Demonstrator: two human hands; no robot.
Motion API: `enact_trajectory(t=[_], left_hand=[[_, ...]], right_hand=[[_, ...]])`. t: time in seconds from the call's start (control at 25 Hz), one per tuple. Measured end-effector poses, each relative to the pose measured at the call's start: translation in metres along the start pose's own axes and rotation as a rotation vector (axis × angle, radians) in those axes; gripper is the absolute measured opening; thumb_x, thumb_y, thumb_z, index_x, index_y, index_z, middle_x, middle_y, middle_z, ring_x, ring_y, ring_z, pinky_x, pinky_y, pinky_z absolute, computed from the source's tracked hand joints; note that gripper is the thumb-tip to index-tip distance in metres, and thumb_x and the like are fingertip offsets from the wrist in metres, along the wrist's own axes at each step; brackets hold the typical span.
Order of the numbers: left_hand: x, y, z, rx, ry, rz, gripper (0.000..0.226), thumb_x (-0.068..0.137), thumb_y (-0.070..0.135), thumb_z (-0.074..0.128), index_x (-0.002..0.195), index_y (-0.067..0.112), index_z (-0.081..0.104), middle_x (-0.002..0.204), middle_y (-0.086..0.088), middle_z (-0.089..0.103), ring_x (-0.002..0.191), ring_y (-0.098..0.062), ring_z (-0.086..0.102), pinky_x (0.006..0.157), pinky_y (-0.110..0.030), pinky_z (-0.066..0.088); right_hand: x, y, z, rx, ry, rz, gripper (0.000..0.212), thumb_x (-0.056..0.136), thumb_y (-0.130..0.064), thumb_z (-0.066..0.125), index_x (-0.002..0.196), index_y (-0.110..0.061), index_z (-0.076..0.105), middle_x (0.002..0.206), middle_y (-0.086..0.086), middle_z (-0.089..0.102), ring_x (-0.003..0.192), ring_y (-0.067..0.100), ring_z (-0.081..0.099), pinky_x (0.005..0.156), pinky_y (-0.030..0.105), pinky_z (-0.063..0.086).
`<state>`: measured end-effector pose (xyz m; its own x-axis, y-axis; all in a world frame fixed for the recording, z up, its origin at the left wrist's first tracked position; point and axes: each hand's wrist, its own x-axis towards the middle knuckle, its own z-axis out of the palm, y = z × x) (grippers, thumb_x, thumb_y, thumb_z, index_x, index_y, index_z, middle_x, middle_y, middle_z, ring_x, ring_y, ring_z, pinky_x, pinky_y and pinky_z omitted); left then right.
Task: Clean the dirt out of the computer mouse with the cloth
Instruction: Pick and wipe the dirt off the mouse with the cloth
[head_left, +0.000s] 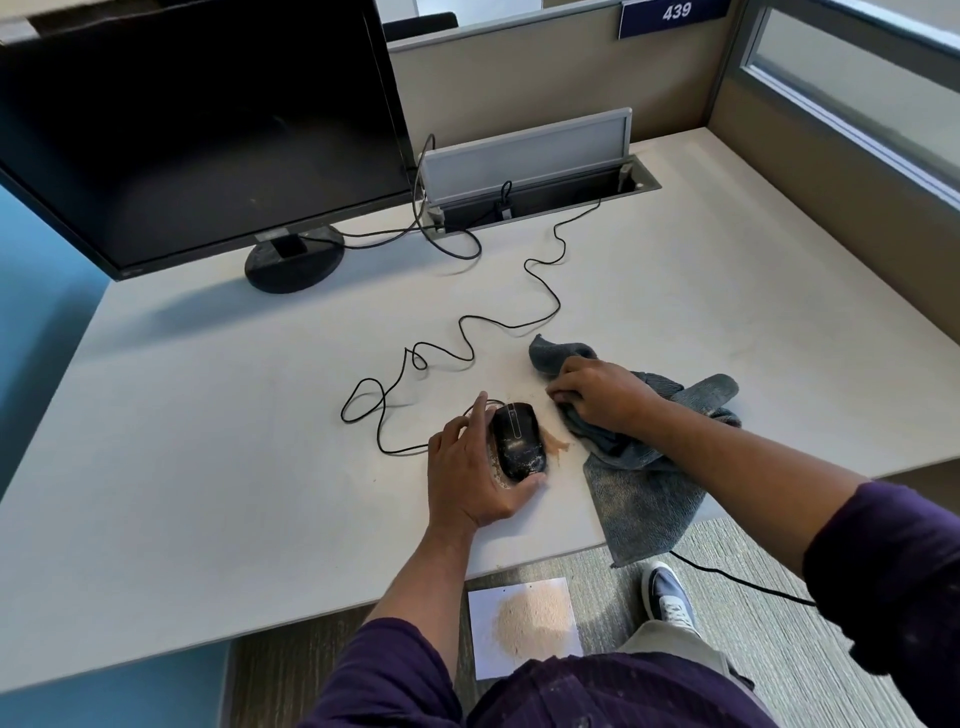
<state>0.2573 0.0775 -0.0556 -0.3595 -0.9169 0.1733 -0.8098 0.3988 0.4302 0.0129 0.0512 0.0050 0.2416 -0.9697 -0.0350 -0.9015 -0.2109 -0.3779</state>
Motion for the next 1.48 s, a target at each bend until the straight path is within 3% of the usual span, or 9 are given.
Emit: enact_trajectory(t=[0.24, 0.44, 0.6, 0.72, 0.88, 1.04, 1.2, 1.32, 1.48], left_hand=[[-0.001, 0.002, -0.001, -0.011, 0.006, -0.005, 0.130, 0.061, 0.079, 0.075, 0.163, 0.016, 0.025, 0.143, 0.011, 0.061, 0.130, -0.019, 0.051, 0.106, -0.041, 0.040], [-0.001, 0.003, -0.003, -0.007, 0.010, 0.007, 0.128, 0.063, 0.082, 0.072, 0.162, 0.013, 0.029, 0.143, 0.011, 0.060, 0.129, -0.020, 0.054, 0.104, -0.044, 0.042], [0.000, 0.003, -0.003, 0.002, 0.013, 0.009, 0.127, 0.062, 0.082, 0.072, 0.161, 0.014, 0.030, 0.142, 0.011, 0.060, 0.129, -0.020, 0.054, 0.103, -0.045, 0.045], [0.000, 0.002, -0.002, 0.002, 0.010, 0.006, 0.128, 0.062, 0.083, 0.072, 0.161, 0.014, 0.030, 0.142, 0.012, 0.060, 0.129, -0.019, 0.053, 0.103, -0.044, 0.045], [0.000, 0.003, -0.002, -0.001, 0.010, 0.009, 0.128, 0.061, 0.083, 0.072, 0.161, 0.015, 0.030, 0.141, 0.013, 0.060, 0.129, -0.019, 0.053, 0.102, -0.043, 0.044], [0.000, 0.002, -0.002, 0.001, 0.012, 0.010, 0.129, 0.061, 0.084, 0.072, 0.161, 0.014, 0.031, 0.141, 0.013, 0.060, 0.128, -0.018, 0.053, 0.102, -0.040, 0.042], [0.000, 0.002, -0.001, -0.002, 0.007, 0.016, 0.129, 0.061, 0.085, 0.070, 0.162, 0.015, 0.029, 0.142, 0.013, 0.060, 0.129, -0.018, 0.052, 0.103, -0.042, 0.042], [0.000, 0.002, -0.001, 0.007, 0.012, 0.017, 0.128, 0.063, 0.085, 0.069, 0.162, 0.014, 0.030, 0.143, 0.013, 0.060, 0.129, -0.018, 0.053, 0.103, -0.042, 0.042], [0.000, 0.001, -0.001, 0.016, 0.010, 0.022, 0.127, 0.063, 0.085, 0.069, 0.161, 0.014, 0.031, 0.142, 0.013, 0.059, 0.129, -0.018, 0.053, 0.104, -0.042, 0.043]], right_hand=[[-0.020, 0.006, 0.003, -0.013, -0.084, -0.021, 0.019, 0.089, -0.023, 0.062, 0.102, -0.023, 0.075, 0.106, -0.002, 0.067, 0.098, 0.022, 0.063, 0.087, 0.038, 0.052], [-0.006, -0.020, 0.008, -0.016, 0.058, -0.123, 0.019, 0.090, -0.025, 0.063, 0.104, -0.023, 0.074, 0.105, -0.002, 0.067, 0.094, 0.023, 0.064, 0.075, 0.039, 0.055], [0.002, -0.030, 0.013, -0.069, 0.079, -0.185, 0.021, 0.092, -0.029, 0.062, 0.110, -0.029, 0.073, 0.104, -0.005, 0.066, 0.091, 0.022, 0.065, 0.066, 0.036, 0.054], [0.005, -0.027, 0.011, -0.044, 0.033, -0.241, 0.022, 0.090, -0.027, 0.065, 0.110, -0.031, 0.074, 0.105, -0.008, 0.066, 0.091, 0.018, 0.065, 0.067, 0.030, 0.050], [0.013, -0.032, 0.009, -0.087, -0.006, -0.141, 0.023, 0.092, -0.028, 0.059, 0.110, -0.029, 0.073, 0.107, -0.006, 0.065, 0.099, 0.020, 0.064, 0.076, 0.035, 0.053], [0.001, -0.023, 0.005, 0.026, -0.069, -0.276, 0.019, 0.087, -0.021, 0.070, 0.104, -0.023, 0.077, 0.096, -0.003, 0.066, 0.088, 0.019, 0.064, 0.074, 0.030, 0.051], [-0.007, -0.024, 0.008, 0.054, -0.004, -0.221, 0.019, 0.085, -0.017, 0.071, 0.103, -0.019, 0.078, 0.098, 0.000, 0.068, 0.089, 0.022, 0.066, 0.076, 0.036, 0.054], [-0.016, -0.027, 0.011, 0.087, -0.045, -0.379, 0.017, 0.082, -0.013, 0.073, 0.098, -0.016, 0.079, 0.090, 0.002, 0.067, 0.079, 0.022, 0.065, 0.070, 0.034, 0.054], [-0.003, -0.034, 0.001, 0.017, -0.041, -0.305, 0.019, 0.087, -0.015, 0.067, 0.103, -0.018, 0.077, 0.098, 0.002, 0.066, 0.089, 0.023, 0.065, 0.075, 0.037, 0.053]])
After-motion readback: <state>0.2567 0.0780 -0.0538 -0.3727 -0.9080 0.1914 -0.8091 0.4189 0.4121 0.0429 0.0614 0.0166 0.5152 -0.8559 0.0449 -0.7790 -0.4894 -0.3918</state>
